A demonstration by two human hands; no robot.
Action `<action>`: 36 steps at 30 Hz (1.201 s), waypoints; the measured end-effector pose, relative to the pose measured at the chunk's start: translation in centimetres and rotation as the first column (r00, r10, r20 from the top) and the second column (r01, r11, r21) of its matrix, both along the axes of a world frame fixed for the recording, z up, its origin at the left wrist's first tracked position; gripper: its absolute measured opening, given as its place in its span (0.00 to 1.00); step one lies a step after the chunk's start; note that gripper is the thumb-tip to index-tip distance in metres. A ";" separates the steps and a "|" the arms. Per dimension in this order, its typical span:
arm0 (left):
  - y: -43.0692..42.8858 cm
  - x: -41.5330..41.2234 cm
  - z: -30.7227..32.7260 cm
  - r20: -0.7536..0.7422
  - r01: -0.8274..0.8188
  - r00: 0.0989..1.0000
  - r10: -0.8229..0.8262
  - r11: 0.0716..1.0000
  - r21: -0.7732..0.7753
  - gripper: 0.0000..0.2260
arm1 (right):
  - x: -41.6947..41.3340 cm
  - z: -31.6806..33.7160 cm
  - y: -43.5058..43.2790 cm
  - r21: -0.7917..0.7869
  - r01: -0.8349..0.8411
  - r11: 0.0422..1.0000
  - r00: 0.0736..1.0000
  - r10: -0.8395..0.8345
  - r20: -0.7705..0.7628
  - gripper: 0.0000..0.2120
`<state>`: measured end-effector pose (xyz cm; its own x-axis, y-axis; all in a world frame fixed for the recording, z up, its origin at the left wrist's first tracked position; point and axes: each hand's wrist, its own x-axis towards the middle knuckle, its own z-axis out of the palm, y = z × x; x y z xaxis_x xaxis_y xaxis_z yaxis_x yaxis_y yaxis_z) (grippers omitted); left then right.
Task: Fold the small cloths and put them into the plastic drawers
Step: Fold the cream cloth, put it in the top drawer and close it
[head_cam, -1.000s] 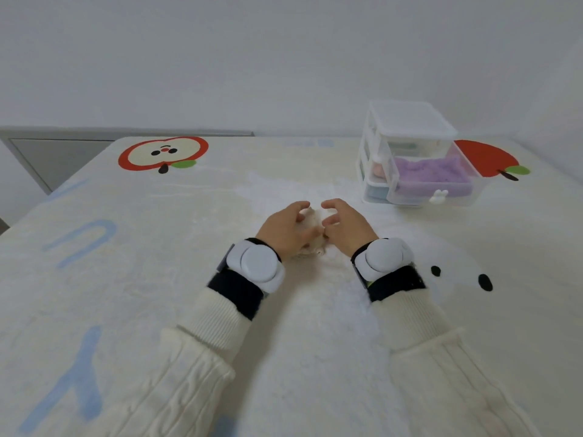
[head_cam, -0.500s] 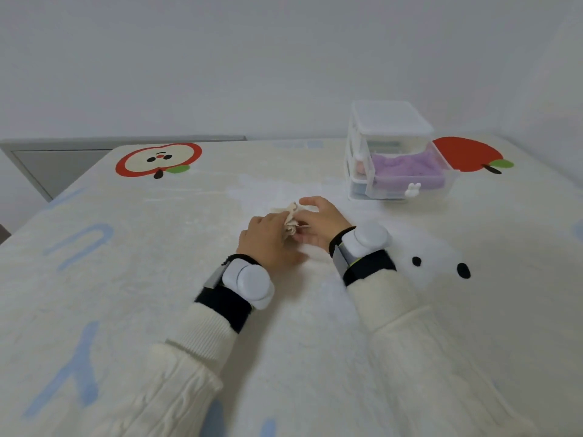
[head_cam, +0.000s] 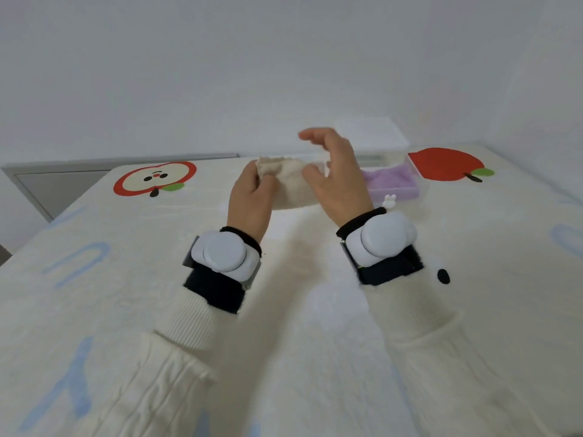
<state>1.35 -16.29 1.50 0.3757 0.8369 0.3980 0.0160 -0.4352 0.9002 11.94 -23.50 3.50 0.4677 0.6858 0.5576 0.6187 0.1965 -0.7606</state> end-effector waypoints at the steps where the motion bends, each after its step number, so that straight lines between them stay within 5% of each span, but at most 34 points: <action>1: -0.3 0.6 0.7 0.070 0.046 0.997 -0.044 0.999 -0.017 0.10 | 0.7 0.7 -0.4 0.004 -0.001 1.000 1.000 0.001 -0.012 0.19; 6: -0.5 3.5 2.5 0.234 0.200 0.955 -0.183 0.978 -0.051 0.13 | 4.4 2.5 -2.3 -0.059 -0.076 0.995 0.965 0.058 -0.255 0.22; 13: -0.5 9.5 4.0 0.069 0.217 0.974 -0.214 0.975 -0.040 0.12 | 10.3 2.7 -3.7 0.022 0.052 0.998 0.970 -0.046 -0.238 0.24; 16: -0.5 11.6 4.3 -0.034 0.219 0.975 -0.222 0.974 -0.063 0.21 | 12.9 2.2 -3.9 0.001 0.155 0.988 0.982 -0.154 -0.113 0.17; 20: -0.5 13.0 3.8 -0.188 0.255 0.954 -0.234 0.962 0.095 0.16 | 15.5 1.1 -3.4 -0.040 0.235 0.971 0.966 -0.229 0.117 0.11; 25: -0.8 14.0 2.6 -0.459 0.203 0.886 -0.062 0.943 0.264 0.10 | 16.5 -0.1 -3.6 -0.142 0.315 0.939 0.939 -0.285 0.193 0.08; 31: -1.0 14.7 1.8 -0.552 0.099 0.814 0.183 0.891 0.442 0.12 | 16.6 -0.6 -3.7 -0.229 0.337 0.913 0.905 -0.246 0.347 0.08; 36: -1.0 15.1 2.0 -0.657 0.095 0.665 0.356 0.831 0.548 0.12 | 16.7 -0.3 -3.3 -0.299 0.436 0.849 0.846 -0.273 0.459 0.08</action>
<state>16.41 -17.27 3.50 0.6245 0.6596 0.4182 0.6359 -0.7403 0.2180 28.69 -26.76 3.20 0.5230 0.7068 0.4763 0.8430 -0.3466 -0.4113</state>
